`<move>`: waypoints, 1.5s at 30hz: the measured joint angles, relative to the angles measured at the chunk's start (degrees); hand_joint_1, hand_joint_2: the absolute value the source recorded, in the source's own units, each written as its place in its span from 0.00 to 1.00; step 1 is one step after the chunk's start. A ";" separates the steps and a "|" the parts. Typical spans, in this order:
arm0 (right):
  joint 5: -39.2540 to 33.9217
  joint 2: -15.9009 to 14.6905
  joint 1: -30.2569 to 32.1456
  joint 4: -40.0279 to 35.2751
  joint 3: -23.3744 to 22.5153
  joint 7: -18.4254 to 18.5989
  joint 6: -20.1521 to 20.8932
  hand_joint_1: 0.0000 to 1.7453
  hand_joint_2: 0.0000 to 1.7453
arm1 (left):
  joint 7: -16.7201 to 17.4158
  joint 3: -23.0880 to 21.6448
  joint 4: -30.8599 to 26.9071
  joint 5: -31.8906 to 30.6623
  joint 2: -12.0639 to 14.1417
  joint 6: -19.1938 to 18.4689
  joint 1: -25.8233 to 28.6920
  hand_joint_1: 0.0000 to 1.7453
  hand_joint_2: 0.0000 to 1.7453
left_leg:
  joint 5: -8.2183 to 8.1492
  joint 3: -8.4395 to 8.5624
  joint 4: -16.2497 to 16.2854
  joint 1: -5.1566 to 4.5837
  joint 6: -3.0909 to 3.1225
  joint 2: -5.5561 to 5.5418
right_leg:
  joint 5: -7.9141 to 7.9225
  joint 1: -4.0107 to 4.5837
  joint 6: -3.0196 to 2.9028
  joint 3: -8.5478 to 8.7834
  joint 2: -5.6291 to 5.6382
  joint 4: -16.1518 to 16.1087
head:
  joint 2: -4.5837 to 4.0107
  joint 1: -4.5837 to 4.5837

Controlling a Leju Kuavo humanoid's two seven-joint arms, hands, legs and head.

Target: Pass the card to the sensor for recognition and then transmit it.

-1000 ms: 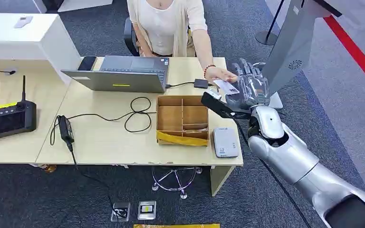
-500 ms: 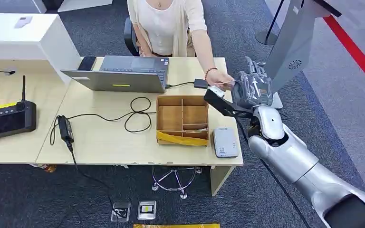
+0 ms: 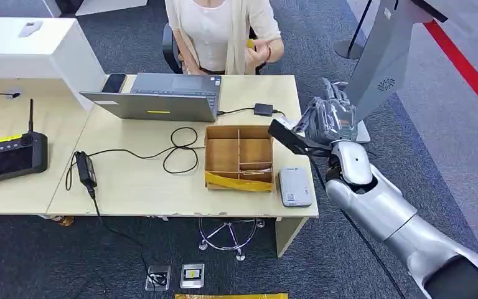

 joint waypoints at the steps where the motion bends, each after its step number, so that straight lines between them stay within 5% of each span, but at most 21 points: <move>1: -0.02 0.00 0.06 0.02 0.00 -0.02 0.00 1.00 1.00 | 0.00 0.00 0.00 -0.09 0.00 0.00 0.00 0.00 0.00 | 0.00 0.00 0.00 0.00 0.00 0.00 | 0.00 0.00 0.00 0.00 0.00 0.00 | 0.00 0.00; 45: -1.88 -2.67 11.19 0.65 -1.66 -0.79 1.90 1.00 1.00 | 1.09 0.00 0.02 -3.10 0.79 0.28 -0.51 0.00 0.00 | -0.01 0.03 0.01 0.00 0.00 0.03 | 0.00 0.00 0.00 0.00 0.07 -0.01 | 0.00 0.00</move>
